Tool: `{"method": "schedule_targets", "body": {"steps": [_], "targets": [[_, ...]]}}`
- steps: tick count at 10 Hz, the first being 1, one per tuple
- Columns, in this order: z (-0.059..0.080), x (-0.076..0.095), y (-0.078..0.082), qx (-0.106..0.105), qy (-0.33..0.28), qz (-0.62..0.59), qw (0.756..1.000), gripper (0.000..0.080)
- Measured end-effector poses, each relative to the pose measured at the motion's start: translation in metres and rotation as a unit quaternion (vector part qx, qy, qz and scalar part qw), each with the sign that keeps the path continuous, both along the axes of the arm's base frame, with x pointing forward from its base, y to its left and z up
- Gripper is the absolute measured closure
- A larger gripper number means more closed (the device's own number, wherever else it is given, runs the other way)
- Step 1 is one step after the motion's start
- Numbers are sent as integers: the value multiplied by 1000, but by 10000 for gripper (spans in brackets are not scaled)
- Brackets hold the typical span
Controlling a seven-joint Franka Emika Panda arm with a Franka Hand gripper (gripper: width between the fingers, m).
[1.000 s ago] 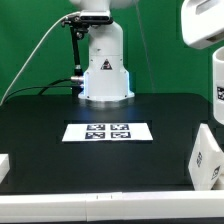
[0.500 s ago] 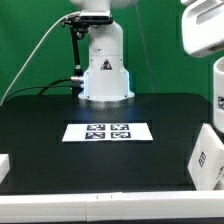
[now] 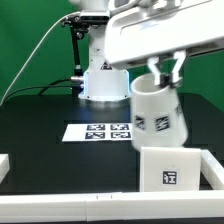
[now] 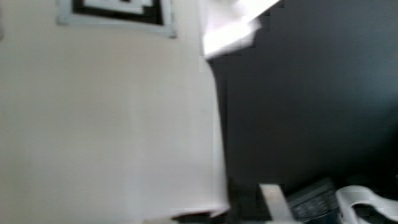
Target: Assemble lamp
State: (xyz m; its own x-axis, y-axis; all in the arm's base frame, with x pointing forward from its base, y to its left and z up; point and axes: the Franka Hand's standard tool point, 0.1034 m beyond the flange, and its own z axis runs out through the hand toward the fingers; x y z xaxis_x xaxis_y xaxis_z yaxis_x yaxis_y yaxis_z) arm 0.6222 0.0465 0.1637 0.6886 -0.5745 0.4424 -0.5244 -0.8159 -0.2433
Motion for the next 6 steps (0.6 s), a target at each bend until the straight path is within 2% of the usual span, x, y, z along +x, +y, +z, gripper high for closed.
{"method": "schedule_targets", "body": {"steps": [1,3,4,6], "targets": [[-9,-3,-9,-6,3,0,1000,757],[-13,-5,-13,-6,6,-4,1000,757],[-12,-6,-9,-2,5,-5,1000,757],[-1,-11,15,23,18,-6,1000,758]]}}
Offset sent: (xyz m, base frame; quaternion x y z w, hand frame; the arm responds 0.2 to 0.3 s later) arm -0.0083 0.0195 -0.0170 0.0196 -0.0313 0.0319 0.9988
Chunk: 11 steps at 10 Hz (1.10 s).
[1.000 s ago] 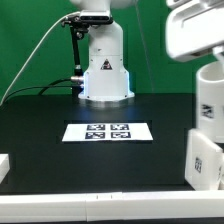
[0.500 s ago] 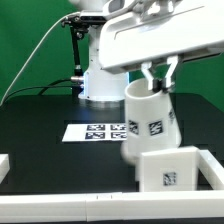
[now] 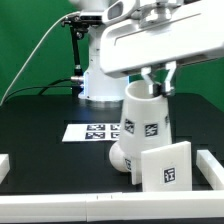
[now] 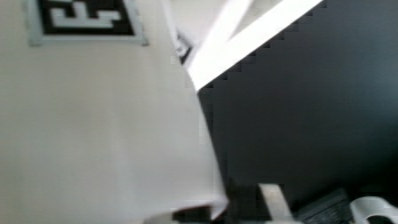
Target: Assemble lamp
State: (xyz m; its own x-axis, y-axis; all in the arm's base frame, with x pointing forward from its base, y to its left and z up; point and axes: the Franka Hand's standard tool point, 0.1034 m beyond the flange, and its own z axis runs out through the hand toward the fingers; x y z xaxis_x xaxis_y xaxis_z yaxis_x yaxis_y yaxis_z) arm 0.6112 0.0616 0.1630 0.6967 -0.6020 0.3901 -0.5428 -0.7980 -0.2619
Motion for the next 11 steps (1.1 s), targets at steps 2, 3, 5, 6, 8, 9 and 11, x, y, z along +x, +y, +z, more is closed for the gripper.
{"method": "schedule_targets", "body": {"steps": [2,3,5,6,8,9,11], "targets": [[17,11,31,27,12,-3,1000,758],[25,24,57,39,3,-9,999,758],[13,32,96,47,2,-14,999,758],[17,40,102,47,0,-11,999,758],[15,34,110,48,-4,-6,999,758],[9,22,110,48,0,-2,999,758],[17,6,90,52,5,5,999,758]]}}
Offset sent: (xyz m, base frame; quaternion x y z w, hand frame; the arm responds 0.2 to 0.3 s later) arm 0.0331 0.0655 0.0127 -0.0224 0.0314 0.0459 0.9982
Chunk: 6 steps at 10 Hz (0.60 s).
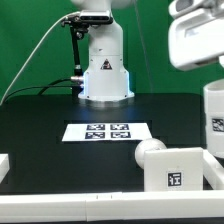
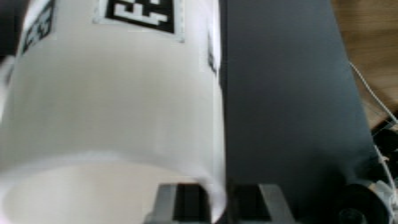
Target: Assemble lamp
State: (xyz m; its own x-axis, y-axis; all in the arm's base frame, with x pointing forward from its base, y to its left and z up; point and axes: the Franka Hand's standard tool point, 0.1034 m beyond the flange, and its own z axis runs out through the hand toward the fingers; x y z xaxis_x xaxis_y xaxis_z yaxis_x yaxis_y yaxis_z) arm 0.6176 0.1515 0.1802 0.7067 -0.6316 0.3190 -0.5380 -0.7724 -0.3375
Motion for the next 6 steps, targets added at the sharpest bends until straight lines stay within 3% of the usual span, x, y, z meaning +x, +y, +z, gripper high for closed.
{"method": "schedule_targets", "body": {"steps": [3,6], "targets": [[24,5,-40,-26,-12,39,999,758],[16,-14,-70,-46,-11,47,998,758]]}}
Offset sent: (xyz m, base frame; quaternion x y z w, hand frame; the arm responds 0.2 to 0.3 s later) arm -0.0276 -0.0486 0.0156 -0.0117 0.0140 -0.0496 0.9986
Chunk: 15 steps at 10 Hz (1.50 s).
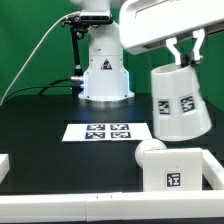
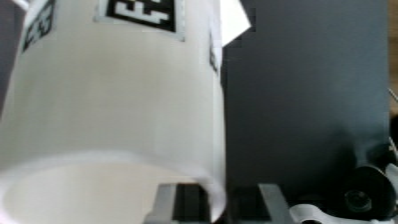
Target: Assemble lamp
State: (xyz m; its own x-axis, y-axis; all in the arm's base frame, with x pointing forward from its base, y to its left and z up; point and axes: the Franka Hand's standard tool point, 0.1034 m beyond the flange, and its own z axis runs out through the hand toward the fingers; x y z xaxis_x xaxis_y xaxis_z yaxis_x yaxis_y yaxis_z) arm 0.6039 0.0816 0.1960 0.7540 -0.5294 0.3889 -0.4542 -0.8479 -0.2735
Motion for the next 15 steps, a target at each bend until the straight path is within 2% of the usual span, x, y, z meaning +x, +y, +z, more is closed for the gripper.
{"method": "schedule_targets", "body": {"steps": [1,3,5,8,10,11,14,15], "targets": [[-2,-1,-9,-7,-2,-1,1000,758],[-16,-4,-15,-20,-9,-3,1000,758],[-31,-11,-34,-51,-16,9,999,758],[-40,-13,-91,-92,-8,21,995,758],[-60,-7,-115,-126,-11,24,992,758],[-60,-7,-109,-122,-8,28,992,758],[-62,-8,-109,-123,-6,29,992,758],[-64,-8,-118,-138,-8,38,990,758]]}}
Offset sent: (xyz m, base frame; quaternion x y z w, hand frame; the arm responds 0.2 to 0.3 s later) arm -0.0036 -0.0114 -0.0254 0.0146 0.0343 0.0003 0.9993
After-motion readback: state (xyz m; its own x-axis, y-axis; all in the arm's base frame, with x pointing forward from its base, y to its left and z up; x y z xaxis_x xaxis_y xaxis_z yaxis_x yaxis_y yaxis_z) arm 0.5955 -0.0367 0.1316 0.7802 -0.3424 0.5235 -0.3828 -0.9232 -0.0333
